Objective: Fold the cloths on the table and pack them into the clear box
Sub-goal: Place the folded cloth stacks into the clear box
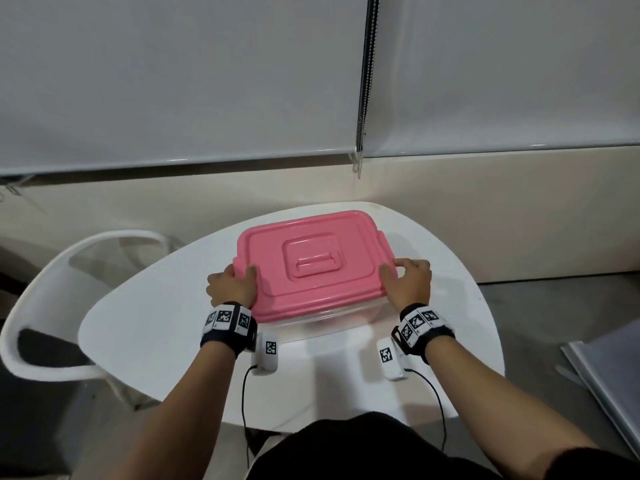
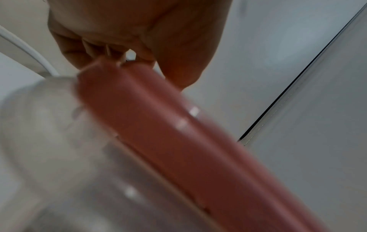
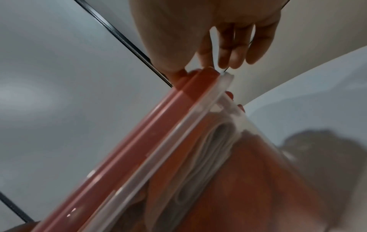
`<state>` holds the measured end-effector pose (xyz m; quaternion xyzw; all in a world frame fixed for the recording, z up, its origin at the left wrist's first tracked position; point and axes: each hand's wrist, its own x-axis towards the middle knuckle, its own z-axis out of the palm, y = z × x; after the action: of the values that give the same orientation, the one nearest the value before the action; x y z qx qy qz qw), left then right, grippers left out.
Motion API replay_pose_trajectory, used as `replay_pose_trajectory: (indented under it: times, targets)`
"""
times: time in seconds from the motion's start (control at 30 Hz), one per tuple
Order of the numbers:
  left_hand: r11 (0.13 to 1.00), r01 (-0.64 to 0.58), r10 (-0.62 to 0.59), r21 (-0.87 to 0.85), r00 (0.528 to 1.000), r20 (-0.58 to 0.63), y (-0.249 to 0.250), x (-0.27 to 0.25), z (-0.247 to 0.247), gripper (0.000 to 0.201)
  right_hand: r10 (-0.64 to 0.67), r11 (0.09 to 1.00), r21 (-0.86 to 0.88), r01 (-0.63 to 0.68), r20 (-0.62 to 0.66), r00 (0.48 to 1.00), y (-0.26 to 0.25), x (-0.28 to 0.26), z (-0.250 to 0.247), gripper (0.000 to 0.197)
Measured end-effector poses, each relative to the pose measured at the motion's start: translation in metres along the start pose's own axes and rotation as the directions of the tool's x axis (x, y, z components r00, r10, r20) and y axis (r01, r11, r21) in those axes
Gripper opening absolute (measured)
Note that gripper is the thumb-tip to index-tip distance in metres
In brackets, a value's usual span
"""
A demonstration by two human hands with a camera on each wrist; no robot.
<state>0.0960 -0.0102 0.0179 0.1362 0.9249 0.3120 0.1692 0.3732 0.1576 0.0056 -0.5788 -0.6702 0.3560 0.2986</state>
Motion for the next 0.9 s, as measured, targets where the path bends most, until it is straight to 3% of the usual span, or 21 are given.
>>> replay_pose_trajectory:
  times: [0.17,0.3,0.4,0.47,0.53,0.6,0.67,0.73,0.83,0.9]
  targets:
    - [0.995,-0.038,0.042,-0.091,0.998,0.042,-0.013,-0.008,0.007,0.052,0.035,0.999,-0.001,-0.035,0.111,0.993,0.013,-0.001,-0.007,0.022]
    - [0.997,-0.045,0.045,0.063,0.999,0.009,-0.018,-0.008,0.004,0.074,0.102,0.988,0.098,-0.119,0.157,0.982,0.02,0.01,-0.009,0.024]
    - [1.0,-0.014,0.015,-0.028,1.0,0.028,-0.018,-0.003,0.0,0.089,0.197,0.956,0.18,-0.233,0.196,0.961,0.019,0.03,-0.009,0.039]
    - [0.994,-0.024,0.029,-0.106,0.998,0.053,-0.017,-0.003,-0.003,0.094,0.283,0.907,0.226,-0.355,0.296,0.912,0.023,0.043,-0.007,0.064]
    - [0.986,-0.025,0.042,-0.162,0.994,0.1,-0.014,-0.009,-0.006,0.087,0.368,0.842,0.228,-0.49,0.421,0.829,0.032,0.053,-0.002,0.1]
    - [0.97,0.074,-0.03,-0.233,0.981,0.189,-0.016,-0.005,-0.001,0.091,0.396,0.777,0.228,-0.587,0.548,0.737,0.036,0.053,0.002,0.11]
    - [0.877,0.306,-0.171,-0.369,0.919,0.356,-0.027,0.009,0.009,0.11,0.328,0.751,0.275,-0.601,0.634,0.7,0.032,0.047,0.002,0.084]
    - [0.772,0.437,-0.187,-0.461,0.85,0.492,-0.055,0.041,0.03,0.113,0.306,0.747,0.307,-0.59,0.629,0.714,0.031,0.044,0.003,0.062]
    - [0.802,0.424,-0.206,-0.419,0.857,0.472,-0.047,0.035,0.022,0.097,0.295,0.769,0.362,-0.527,0.531,0.794,0.025,0.049,0.004,0.04]
    - [0.874,0.346,-0.219,-0.341,0.908,0.358,-0.029,0.018,0.009,0.086,0.299,0.792,0.381,-0.478,0.44,0.847,0.018,0.052,0.004,0.026]
